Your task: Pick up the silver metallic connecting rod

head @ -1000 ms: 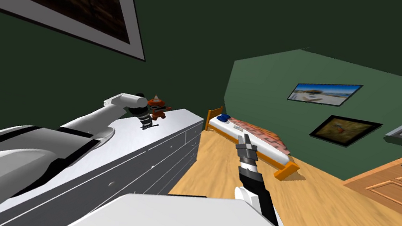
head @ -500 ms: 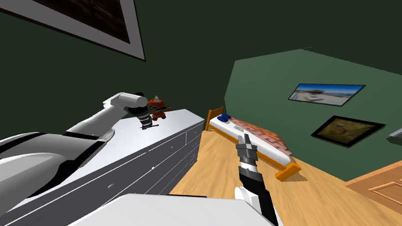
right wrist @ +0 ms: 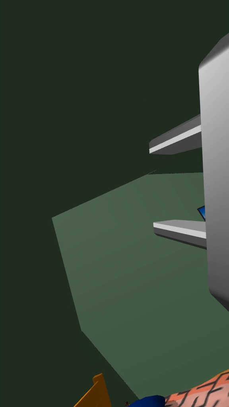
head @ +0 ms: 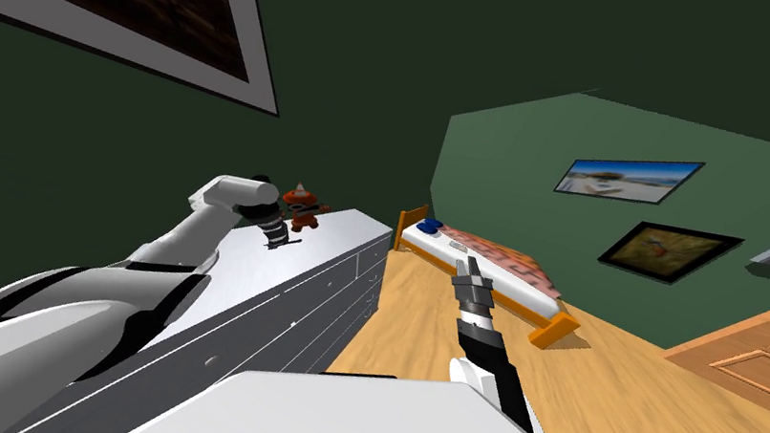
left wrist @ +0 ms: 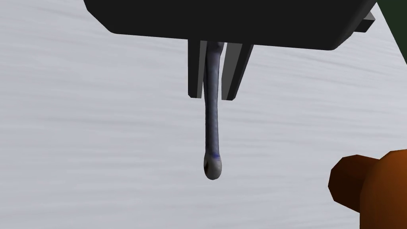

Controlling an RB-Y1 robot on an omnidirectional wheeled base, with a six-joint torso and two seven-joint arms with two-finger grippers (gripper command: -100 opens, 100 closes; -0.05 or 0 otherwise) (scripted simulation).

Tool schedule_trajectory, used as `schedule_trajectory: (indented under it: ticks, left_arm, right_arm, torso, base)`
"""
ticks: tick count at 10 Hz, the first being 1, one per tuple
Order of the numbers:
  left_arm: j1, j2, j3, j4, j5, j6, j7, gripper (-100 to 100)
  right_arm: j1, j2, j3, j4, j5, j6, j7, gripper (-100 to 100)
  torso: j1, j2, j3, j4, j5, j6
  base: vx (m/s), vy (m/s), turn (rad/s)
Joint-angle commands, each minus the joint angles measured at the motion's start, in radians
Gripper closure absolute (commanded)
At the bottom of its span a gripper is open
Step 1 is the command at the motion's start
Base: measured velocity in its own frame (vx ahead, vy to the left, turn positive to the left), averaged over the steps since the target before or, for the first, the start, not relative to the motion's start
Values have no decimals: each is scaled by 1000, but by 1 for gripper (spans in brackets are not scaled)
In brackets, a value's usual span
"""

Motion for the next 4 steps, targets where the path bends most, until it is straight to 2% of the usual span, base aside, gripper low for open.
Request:
schedule_trajectory:
  ticks: [1, 2, 3, 4]
  left_arm:
    - [15, -32, 50, -38, -50, 50, -7, 100]
    - [15, -32, 72, -38, -52, 50, -7, 100]
    - [16, -29, 57, -38, -44, 44, -5, 100]
    - [16, -29, 60, -39, -46, 47, -5, 0]
  right_arm:
    - [0, 0, 0, 0, 0, 0, 0, 0]
    - [0, 0, 0, 0, 0, 0, 0, 0]
    - [0, 0, 0, 0, 0, 0, 0, 0]
    - [0, 0, 0, 0, 0, 0, 0, 0]
  torso:
    - [0, 0, 0, 0, 0, 0]
    - [0, 0, 0, 0, 0, 0]
    - [0, 0, 0, 0, 0, 0]
    - [0, 0, 0, 0, 0, 0]
  base:
    - [16, 17, 6]
    - [14, 13, 3]
    - [6, 5, 4]
    - [0, 0, 0]
